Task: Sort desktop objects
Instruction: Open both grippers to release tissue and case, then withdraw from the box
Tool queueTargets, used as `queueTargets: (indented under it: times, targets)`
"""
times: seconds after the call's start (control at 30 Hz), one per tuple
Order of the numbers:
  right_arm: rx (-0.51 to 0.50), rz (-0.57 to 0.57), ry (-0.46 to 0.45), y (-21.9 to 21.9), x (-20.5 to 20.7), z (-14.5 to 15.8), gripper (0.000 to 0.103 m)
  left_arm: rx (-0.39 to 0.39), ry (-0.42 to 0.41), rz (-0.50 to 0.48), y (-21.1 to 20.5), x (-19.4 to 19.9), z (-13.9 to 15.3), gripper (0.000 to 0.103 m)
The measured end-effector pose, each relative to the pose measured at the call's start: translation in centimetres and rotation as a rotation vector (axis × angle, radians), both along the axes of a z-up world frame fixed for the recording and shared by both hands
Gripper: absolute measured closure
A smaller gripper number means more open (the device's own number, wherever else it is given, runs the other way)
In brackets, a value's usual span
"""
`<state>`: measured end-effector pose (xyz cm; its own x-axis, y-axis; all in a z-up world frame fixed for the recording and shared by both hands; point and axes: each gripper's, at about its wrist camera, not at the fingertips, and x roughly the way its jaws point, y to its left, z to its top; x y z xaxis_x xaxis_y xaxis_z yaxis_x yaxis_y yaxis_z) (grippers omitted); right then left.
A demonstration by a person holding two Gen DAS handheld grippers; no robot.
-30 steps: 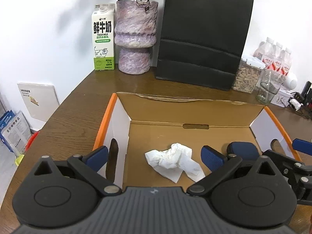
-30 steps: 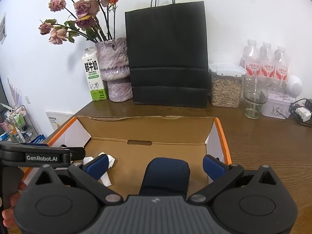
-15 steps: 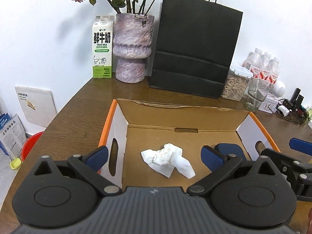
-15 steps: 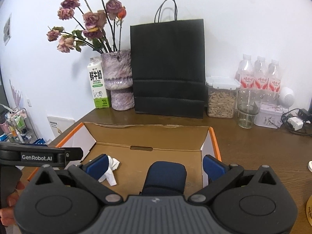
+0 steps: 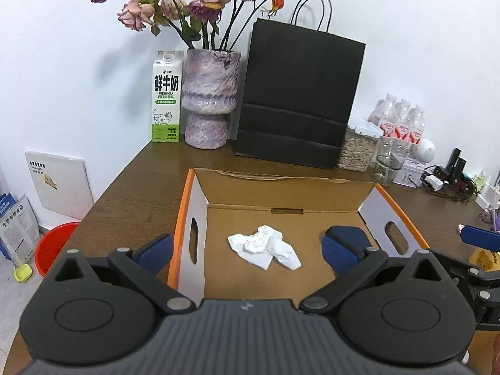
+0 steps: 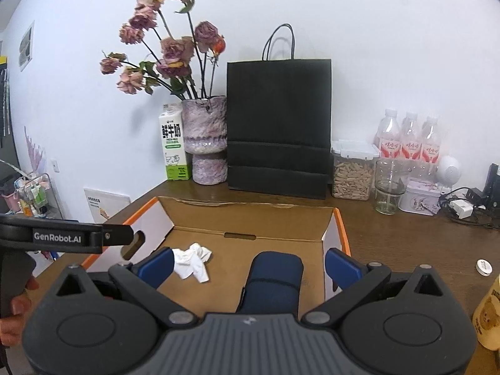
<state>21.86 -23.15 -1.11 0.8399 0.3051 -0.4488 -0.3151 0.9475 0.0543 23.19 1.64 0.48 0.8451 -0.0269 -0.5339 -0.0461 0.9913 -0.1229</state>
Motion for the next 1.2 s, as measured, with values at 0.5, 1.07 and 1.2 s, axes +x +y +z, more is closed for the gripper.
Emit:
queueTargets:
  times: [0.5,1.07,1.2]
  targets:
    - [0.016,-0.010,-0.026,0.3,-8.7,0.1,0.000,-0.028,-0.047,-0.056,0.5,-8.1,-0.3,0.000]
    - [-0.019,-0.060,0.001,0.8,-16.9,-3.8,0.000,-0.011,-0.071,-0.089,0.1,-16.2,-3.7,0.000]
    - [-0.032,-0.052,0.005,1.2,-18.7,-4.9,0.000,-0.016,-0.064,-0.087,0.3,-17.7,-4.9,0.000]
